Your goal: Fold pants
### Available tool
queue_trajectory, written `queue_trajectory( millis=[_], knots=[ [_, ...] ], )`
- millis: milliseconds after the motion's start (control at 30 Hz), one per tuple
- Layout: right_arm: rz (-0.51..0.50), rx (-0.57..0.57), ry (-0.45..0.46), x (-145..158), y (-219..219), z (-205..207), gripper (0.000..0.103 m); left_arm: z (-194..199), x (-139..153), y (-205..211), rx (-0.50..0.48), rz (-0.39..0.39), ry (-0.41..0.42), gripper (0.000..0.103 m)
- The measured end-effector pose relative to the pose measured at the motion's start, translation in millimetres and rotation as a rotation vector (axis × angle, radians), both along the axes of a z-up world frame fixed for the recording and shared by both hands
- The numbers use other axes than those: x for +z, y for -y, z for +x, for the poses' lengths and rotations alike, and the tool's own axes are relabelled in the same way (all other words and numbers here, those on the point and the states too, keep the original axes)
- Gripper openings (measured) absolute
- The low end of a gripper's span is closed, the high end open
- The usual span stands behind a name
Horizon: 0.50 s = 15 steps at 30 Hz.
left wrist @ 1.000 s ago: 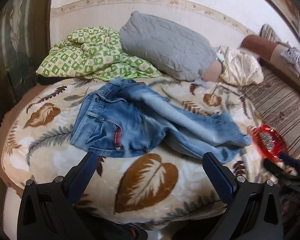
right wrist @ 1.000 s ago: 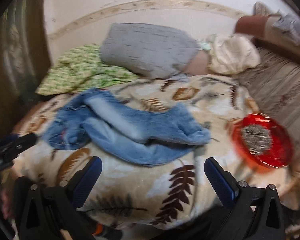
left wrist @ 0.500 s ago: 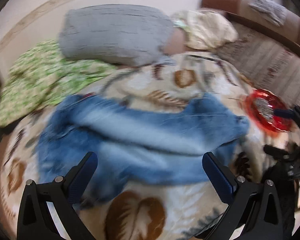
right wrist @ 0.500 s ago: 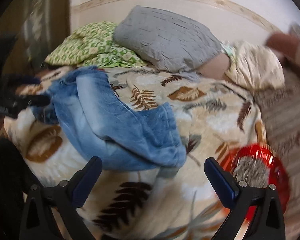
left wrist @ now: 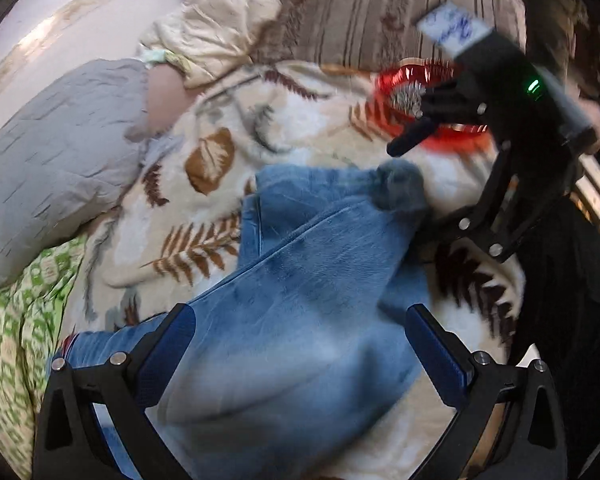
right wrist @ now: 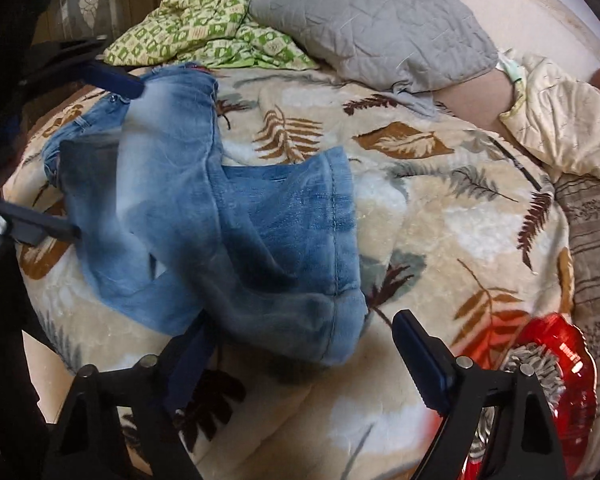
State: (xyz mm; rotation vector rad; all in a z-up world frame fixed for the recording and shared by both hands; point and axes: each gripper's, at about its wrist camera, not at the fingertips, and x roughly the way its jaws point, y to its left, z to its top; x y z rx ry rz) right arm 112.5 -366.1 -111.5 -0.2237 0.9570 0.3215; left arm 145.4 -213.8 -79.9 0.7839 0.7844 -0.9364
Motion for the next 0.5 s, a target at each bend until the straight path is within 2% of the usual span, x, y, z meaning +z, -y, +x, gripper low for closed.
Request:
queue_trajectory(
  millis=[33,67,100,133,167,200,267,333,433,500],
  knots=[
    [0.002,0.004,-0.008,-2,-1,3,0.079,6,-6,4,0.007,0.014,0.000,0.102],
    [0.007,0.008,-0.023,-5,-1,6,0.070,11,-11,6,0.009,0.021,-0.010,0.098],
    [0.001,0.002,-0.039,-9,-1,10,0.063,16,-16,6,0.012,0.026,-0.033,0.082],
    [-0.008,-0.007,-0.046,-11,0,11,0.058,20,-22,6,0.015,0.029,-0.068,0.049],
    [-0.009,-0.016,-0.050,-12,1,13,0.046,24,-27,4,0.018,0.027,-0.115,0.035],
    [-0.003,-0.024,-0.053,-12,3,14,0.038,27,-31,3,0.020,0.022,-0.160,0.020],
    [0.039,-0.039,-0.060,-7,9,15,0.031,26,-31,2,0.011,0.000,-0.166,0.013],
    [0.039,-0.033,-0.057,0,8,15,0.020,28,-20,-1,0.016,-0.044,-0.167,0.008],
    [0.025,-0.024,-0.035,19,4,14,0.018,35,14,-10,0.038,-0.148,-0.147,0.006],
    [0.035,-0.023,0.002,43,5,17,0.017,44,39,-14,0.052,-0.210,-0.124,0.006]
  ],
)
